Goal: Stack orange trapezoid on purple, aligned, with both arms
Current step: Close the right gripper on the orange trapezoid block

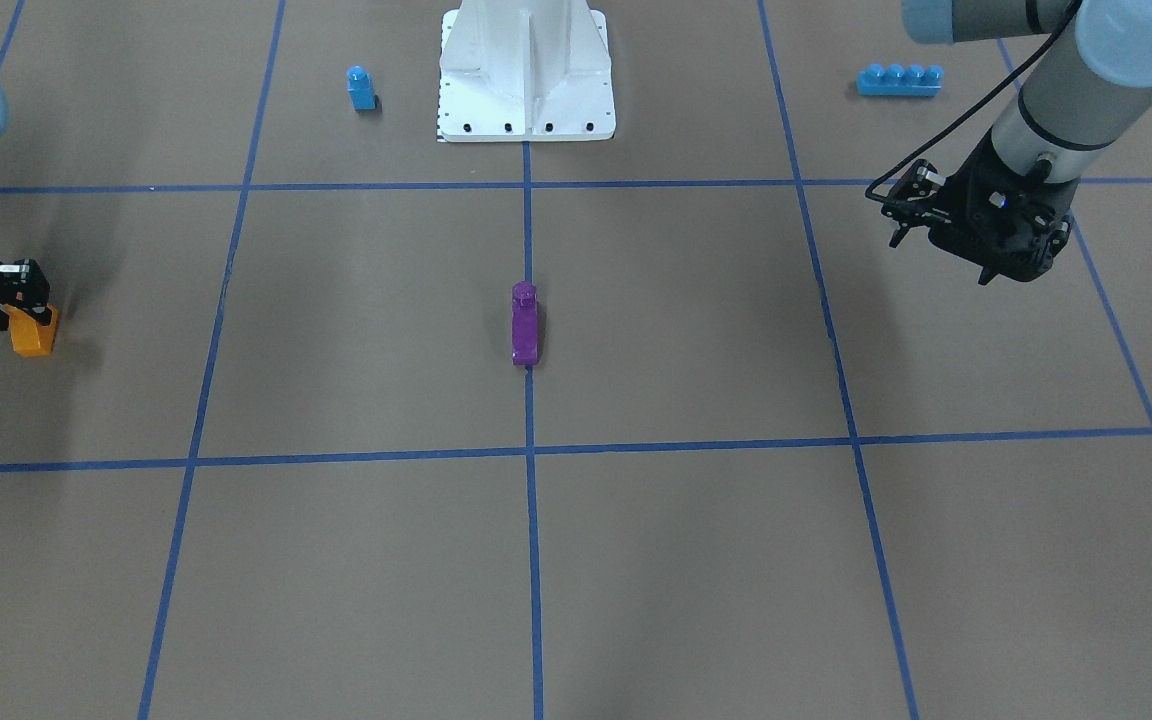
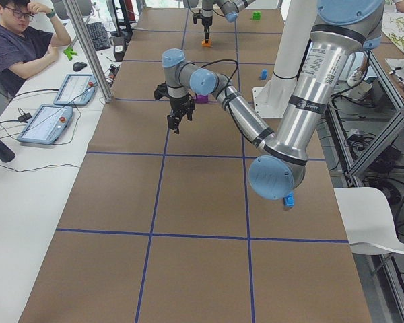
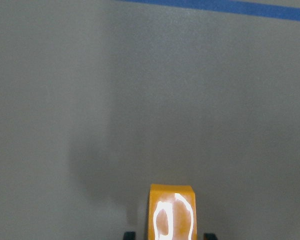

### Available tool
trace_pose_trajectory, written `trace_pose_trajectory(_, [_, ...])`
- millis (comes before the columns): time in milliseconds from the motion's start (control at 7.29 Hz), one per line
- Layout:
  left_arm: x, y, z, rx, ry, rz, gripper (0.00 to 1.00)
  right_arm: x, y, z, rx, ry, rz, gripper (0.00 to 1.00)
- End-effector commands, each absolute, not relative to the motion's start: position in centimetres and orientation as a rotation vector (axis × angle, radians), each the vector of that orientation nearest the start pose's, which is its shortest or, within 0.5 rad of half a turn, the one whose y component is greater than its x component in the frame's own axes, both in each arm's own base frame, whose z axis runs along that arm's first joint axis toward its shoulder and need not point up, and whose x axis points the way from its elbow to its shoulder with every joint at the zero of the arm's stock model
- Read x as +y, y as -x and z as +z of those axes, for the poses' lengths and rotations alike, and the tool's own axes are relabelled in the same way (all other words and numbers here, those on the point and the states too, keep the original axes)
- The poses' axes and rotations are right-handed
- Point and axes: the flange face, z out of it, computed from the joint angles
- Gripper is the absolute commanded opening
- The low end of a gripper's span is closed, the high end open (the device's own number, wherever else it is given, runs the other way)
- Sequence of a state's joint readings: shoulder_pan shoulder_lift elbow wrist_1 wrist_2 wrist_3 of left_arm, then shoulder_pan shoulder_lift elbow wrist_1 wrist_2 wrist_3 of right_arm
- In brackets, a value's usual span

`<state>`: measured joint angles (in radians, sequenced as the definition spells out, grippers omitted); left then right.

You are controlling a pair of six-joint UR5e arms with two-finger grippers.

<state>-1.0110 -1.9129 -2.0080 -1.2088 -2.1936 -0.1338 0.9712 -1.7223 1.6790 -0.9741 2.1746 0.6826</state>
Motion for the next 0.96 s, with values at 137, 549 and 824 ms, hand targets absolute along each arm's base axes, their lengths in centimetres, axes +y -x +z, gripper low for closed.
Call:
trace_pose_trajectory(137, [-50.22, -22.60, 32.08, 0.723, -0.172, 0.534, 1.00, -41.68, 19.21, 62.13, -0.786, -0.069, -0.086, 0.52])
trace_pose_trajectory(549, [-50.22, -22.60, 32.08, 0.723, -0.171, 0.532, 1.00, -41.52, 19.61, 62.23, -0.779, -0.066, -0.092, 0.52])
trace_pose_trajectory(824, [-50.22, -22.60, 32.08, 0.723, -0.171, 0.532, 1.00, -41.46, 19.74, 62.25, -0.778, -0.064, -0.095, 0.20])
